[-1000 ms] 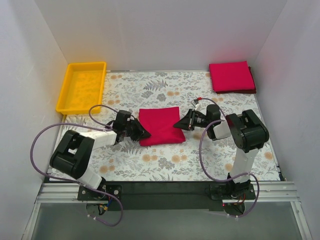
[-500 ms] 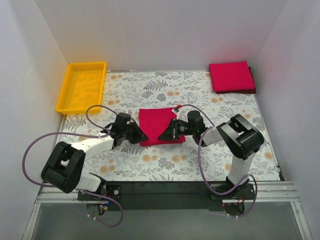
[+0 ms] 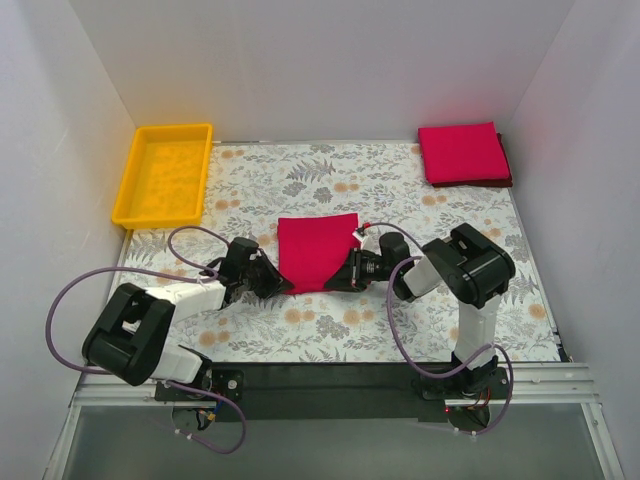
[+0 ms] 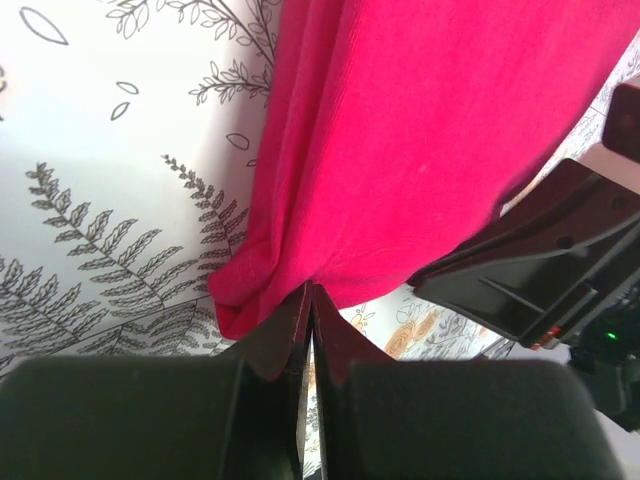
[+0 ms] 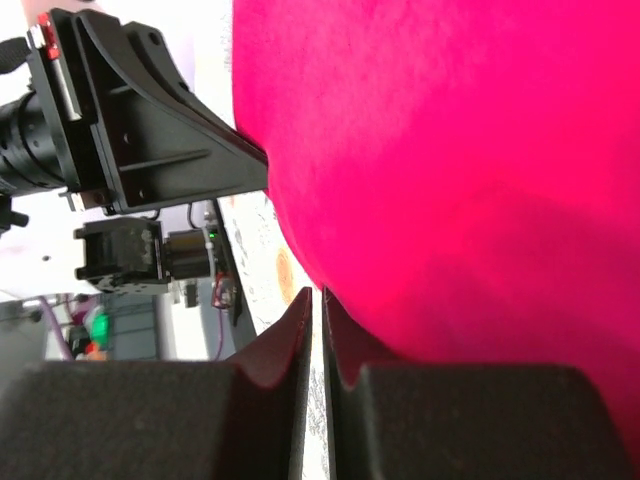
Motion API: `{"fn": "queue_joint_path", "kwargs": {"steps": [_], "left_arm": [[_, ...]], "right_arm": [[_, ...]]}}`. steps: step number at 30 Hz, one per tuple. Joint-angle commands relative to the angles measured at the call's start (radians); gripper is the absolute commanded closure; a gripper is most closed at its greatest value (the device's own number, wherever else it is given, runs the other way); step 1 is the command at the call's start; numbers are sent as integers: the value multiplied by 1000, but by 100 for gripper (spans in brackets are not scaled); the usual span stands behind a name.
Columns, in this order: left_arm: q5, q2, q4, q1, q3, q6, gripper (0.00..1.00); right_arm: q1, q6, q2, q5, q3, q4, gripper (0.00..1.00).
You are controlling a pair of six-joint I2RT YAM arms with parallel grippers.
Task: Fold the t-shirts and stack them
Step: Fold the tshirt
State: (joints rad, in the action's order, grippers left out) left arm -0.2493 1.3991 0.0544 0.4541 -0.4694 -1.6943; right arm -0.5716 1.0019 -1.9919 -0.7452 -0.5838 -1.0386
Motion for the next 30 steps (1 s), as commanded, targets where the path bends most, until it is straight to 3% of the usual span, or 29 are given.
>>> {"fn": "queue_joint_path", "kwargs": {"steps": [1, 5, 14, 18, 24, 30], "left_arm": [[65, -29, -114, -9, 34, 30, 100], [54, -41, -125, -9, 18, 58, 100], [64, -77, -165, -9, 23, 85, 100], [117, -149, -254, -9, -24, 142, 98], [144, -201, -292, -9, -83, 163, 92], [142, -92, -260, -9, -114, 168, 92]], "right_arm": [[24, -89, 109, 81, 29, 155, 87], [55, -126, 199, 83, 45, 203, 86], [176, -190, 105, 55, 146, 198, 88], [217, -190, 209, 27, 160, 210, 88], [216, -177, 323, -8, 29, 279, 86], [216, -175, 213, 16, -105, 278, 86]]}}
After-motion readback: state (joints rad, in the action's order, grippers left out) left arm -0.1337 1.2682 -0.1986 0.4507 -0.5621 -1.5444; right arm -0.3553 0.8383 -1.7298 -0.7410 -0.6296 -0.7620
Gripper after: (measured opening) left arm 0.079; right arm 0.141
